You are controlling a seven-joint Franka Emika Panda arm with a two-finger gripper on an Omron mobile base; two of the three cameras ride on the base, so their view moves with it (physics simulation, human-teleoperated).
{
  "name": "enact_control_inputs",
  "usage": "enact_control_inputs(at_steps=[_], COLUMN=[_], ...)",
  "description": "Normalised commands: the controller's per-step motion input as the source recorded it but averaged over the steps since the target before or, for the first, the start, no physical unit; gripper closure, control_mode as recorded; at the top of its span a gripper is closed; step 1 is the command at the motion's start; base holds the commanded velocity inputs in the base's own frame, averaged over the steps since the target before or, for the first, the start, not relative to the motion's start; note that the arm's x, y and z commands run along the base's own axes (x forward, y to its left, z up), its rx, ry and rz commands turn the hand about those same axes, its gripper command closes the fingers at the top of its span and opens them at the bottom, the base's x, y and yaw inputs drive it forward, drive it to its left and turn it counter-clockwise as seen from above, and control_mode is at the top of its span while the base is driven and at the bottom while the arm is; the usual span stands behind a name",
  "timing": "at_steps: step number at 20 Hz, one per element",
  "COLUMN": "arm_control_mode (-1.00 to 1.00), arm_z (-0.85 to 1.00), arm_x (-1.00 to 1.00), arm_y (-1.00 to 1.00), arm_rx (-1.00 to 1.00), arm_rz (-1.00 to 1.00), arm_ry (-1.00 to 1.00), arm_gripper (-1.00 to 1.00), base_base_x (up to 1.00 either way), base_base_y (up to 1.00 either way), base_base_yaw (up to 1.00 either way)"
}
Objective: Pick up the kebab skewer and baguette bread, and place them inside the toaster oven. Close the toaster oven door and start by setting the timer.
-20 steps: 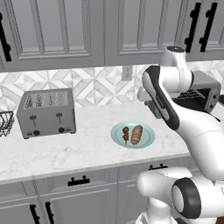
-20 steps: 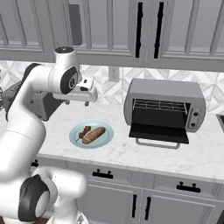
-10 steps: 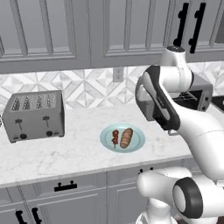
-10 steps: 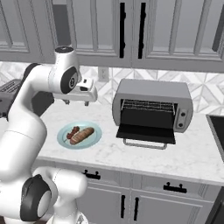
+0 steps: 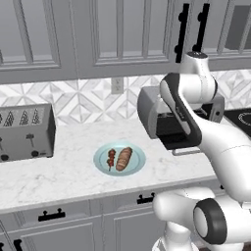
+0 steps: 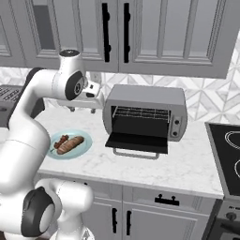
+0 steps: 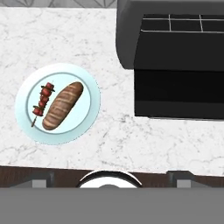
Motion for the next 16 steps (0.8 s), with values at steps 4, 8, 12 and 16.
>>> enact_control_inputs(at_steps=[4, 8, 12, 16], arm_control_mode=[1.00, 1.00, 1.00, 1.00], arm_z=[0.00, 0.00, 0.00, 0.00], arm_x=[0.00, 0.00, 0.00, 0.00], arm_y=[0.00, 0.00, 0.00, 0.00], arm_rx=[0.00, 0.00, 0.00, 0.00], arm_rz=[0.00, 0.00, 0.00, 0.00], arm_ry=[0.00, 0.00, 0.00, 0.00], arm_gripper=[-1.00, -1.00, -1.00, -1.00], base_base_x=[0.36, 0.45, 0.31, 0.36], base_base_y=[-0.10, 0.00, 0.00, 0.00], base_base_yaw=[-0.02, -0.06, -0.10, -0.04])
